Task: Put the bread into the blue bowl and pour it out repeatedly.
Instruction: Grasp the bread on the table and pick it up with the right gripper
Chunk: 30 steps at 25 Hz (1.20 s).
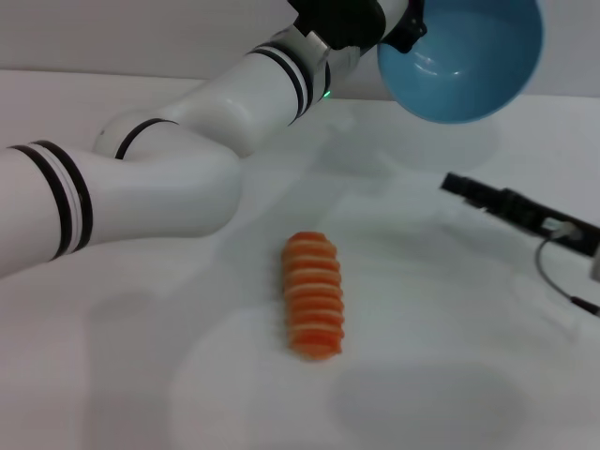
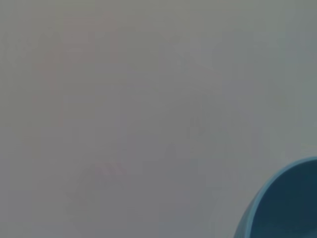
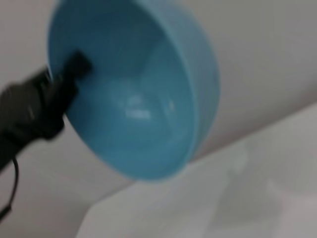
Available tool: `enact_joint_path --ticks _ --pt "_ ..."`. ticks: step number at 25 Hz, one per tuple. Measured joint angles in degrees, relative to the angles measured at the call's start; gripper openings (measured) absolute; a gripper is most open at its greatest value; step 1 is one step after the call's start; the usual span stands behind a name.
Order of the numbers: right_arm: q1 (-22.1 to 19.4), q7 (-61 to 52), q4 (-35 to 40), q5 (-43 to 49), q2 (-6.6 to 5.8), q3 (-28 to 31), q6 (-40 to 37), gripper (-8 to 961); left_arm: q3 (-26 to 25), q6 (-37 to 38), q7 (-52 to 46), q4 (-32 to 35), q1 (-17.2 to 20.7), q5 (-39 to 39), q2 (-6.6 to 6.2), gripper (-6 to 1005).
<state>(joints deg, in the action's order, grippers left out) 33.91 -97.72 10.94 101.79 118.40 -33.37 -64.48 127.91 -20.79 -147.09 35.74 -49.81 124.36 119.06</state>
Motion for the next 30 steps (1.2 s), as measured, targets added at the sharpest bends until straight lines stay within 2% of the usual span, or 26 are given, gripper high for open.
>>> enact_joint_path --ticks 14,22,30 --pt "10.6 -15.3 -7.8 0.5 1.07 -19.3 7.6 743 -0.5 0.1 -0.2 -0.1 1.1 -0.5 -0.07 1" --pt "12.4 -16.3 -9.6 0.3 1.4 -19.5 10.5 743 -0.1 -0.1 -0.2 0.0 1.6 -0.5 -0.06 1" --pt "16.3 -16.1 -12.8 0.1 1.49 -18.4 14.5 742 0.1 -0.1 -0.2 0.2 1.3 -0.4 -0.06 0"
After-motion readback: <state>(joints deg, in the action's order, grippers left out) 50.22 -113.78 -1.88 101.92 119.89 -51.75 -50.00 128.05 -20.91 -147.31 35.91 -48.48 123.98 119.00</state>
